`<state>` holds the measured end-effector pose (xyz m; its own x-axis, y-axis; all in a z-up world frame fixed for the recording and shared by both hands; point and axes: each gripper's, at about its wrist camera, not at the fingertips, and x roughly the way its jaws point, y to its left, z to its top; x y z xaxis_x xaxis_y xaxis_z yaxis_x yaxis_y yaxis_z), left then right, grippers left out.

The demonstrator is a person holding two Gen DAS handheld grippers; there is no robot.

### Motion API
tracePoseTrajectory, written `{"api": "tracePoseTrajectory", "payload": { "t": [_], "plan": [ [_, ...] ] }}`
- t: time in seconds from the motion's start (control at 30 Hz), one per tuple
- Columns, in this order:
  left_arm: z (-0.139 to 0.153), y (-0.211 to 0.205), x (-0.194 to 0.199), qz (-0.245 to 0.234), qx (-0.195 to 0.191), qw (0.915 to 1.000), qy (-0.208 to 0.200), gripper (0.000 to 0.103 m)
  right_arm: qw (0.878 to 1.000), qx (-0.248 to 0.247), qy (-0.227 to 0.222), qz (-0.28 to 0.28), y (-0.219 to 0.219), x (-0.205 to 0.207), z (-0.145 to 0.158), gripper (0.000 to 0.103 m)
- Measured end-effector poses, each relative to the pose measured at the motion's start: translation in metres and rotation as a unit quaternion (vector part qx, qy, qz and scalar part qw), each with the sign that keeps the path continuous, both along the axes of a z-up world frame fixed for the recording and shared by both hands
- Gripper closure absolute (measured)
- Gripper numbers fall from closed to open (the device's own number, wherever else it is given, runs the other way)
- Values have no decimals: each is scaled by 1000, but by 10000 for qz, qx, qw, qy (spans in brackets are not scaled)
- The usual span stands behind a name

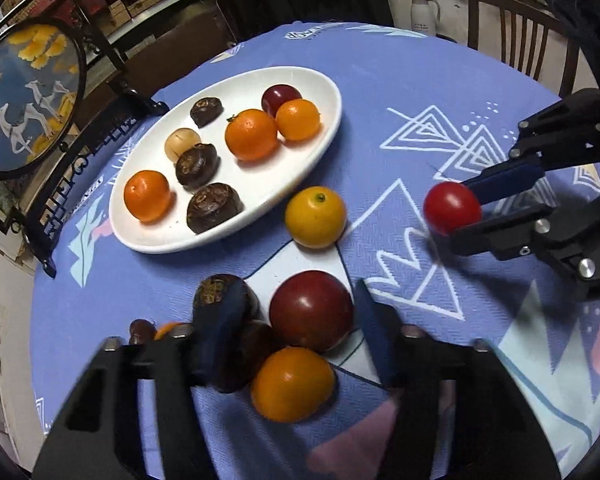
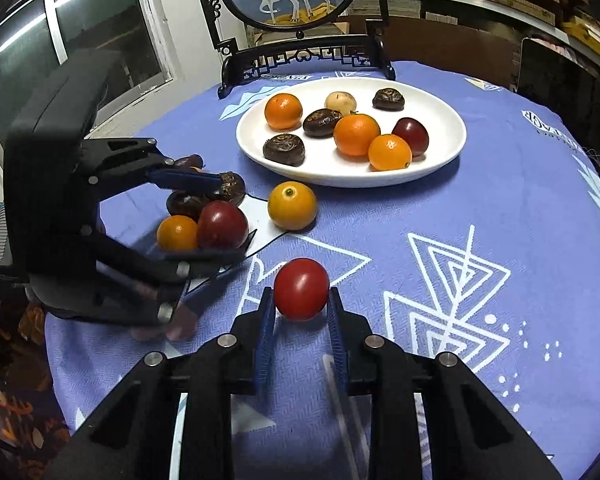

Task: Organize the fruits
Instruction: 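Grasp a dark red plum with the left tool while the right tool grasps a red plum, then carry both plums onto the white plate and open both tools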

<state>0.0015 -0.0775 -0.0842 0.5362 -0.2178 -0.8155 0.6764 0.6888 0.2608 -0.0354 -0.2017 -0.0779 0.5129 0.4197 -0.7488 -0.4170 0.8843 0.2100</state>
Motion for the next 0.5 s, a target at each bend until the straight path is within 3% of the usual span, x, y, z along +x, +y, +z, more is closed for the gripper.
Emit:
{"api": "tracePoseTrajectory", "payload": {
  "t": [0.07,0.27,0.4,0.5],
  "plan": [
    [3,1,-1,-12,-99,9999,129,64,10000,15,-11,-2,0,1,0,77],
    [36,16,1,132,-672,9976,-109,64,9999,5,-130,16,3,5,8,77],
    [76,36,19,587,-1302,9888,-443,64,9985,76,-528,-80,1,15,38,77],
    [101,49,40,1159,-1659,9768,-702,64,9948,122,-990,-205,-2,28,69,77]
  ]
}}
